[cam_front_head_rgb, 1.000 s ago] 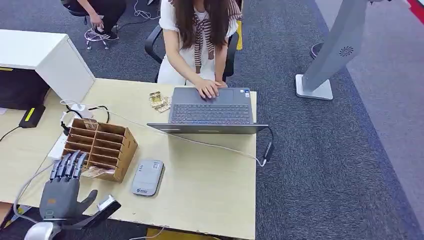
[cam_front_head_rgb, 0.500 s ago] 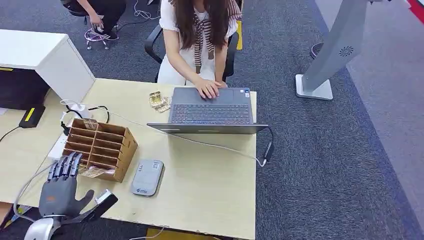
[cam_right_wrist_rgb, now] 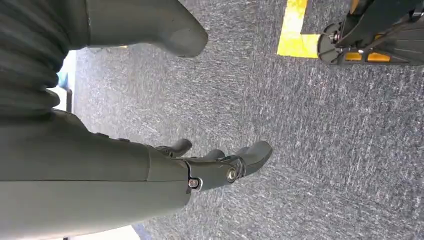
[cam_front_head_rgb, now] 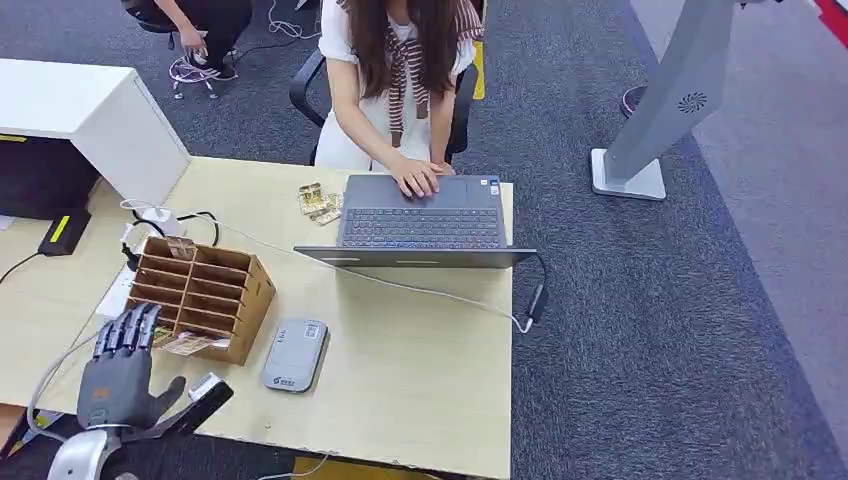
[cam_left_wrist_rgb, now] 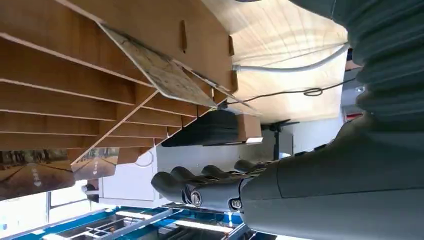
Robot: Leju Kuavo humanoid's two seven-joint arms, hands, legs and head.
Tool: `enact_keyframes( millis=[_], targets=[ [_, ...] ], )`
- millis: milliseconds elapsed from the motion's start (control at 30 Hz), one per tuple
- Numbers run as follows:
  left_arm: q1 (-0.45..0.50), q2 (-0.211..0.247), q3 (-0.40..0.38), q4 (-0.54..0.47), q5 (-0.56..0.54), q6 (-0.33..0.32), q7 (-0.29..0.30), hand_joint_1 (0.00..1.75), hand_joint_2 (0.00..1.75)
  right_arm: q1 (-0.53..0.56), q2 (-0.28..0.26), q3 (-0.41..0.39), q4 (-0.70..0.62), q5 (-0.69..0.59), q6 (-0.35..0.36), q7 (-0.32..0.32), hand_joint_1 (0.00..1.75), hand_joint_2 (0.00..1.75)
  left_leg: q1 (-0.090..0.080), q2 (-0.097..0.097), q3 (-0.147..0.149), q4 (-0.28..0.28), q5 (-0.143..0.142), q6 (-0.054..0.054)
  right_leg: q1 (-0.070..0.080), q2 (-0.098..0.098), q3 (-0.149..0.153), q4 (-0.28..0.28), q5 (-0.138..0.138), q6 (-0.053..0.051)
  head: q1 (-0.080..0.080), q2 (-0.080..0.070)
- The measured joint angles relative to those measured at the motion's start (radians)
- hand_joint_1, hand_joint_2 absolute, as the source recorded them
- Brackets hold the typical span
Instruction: Pass the card to the sensor for recognition and then transmit it.
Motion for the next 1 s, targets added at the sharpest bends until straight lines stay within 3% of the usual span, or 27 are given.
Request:
enact_keyframes(
  millis=[1000],
  targets=[
    [-0.042, -0.001, -0.002, 0.011, -0.006, -0.015, -0.004, 0.00, 1.75, -0.001, 0.000, 0.002, 0.000, 0.024, 0.006, -0.006, 0.00, 1.75, 0.000, 0.000, 0.000, 0.000, 0.000, 0.000, 0.000, 0.000, 0.000, 0.000, 0.000, 0.000, 0.000, 0.000]
  ],
)
